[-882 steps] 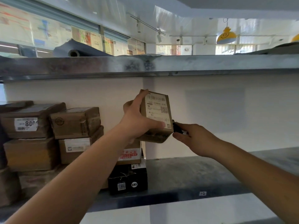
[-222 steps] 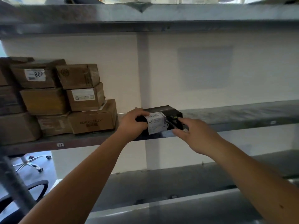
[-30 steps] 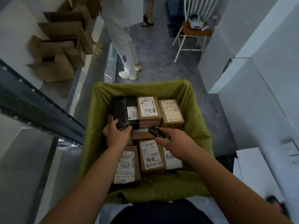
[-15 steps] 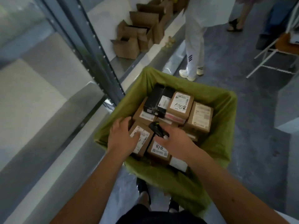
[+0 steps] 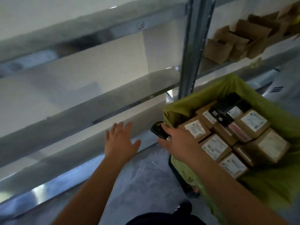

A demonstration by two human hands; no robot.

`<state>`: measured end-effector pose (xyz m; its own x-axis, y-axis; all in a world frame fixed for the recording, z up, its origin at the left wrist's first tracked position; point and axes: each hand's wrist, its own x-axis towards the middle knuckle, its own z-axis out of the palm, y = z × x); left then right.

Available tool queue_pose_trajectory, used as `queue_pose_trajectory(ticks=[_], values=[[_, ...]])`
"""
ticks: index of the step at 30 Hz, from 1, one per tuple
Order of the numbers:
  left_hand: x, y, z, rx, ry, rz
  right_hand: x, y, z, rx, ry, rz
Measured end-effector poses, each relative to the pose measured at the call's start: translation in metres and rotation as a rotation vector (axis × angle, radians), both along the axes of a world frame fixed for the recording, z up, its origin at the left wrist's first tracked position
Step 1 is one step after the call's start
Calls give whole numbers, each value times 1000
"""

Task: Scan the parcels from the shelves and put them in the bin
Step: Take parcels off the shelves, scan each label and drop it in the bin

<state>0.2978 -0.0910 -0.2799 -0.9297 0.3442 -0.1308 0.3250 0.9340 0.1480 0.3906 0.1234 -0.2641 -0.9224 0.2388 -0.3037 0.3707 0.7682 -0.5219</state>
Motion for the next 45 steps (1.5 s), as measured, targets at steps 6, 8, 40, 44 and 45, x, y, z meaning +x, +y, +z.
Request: queue_pose_trajectory(ticks=[6,8,40,44,45], values=[[24,-164,16,39,16,284,-29,-146,23,-30,54,262],[36,-224,24,64,47,376,-38,-200,31,-32,80,355],[8,-738,284,128,656,881,-243,-733,296,-69,668,1175],[-31,-770,306,129,669,888,-288,-771,317,-77,663,1214],[-40,-777,310,140,677,891,-297,-780,322,-77,671,1224]])
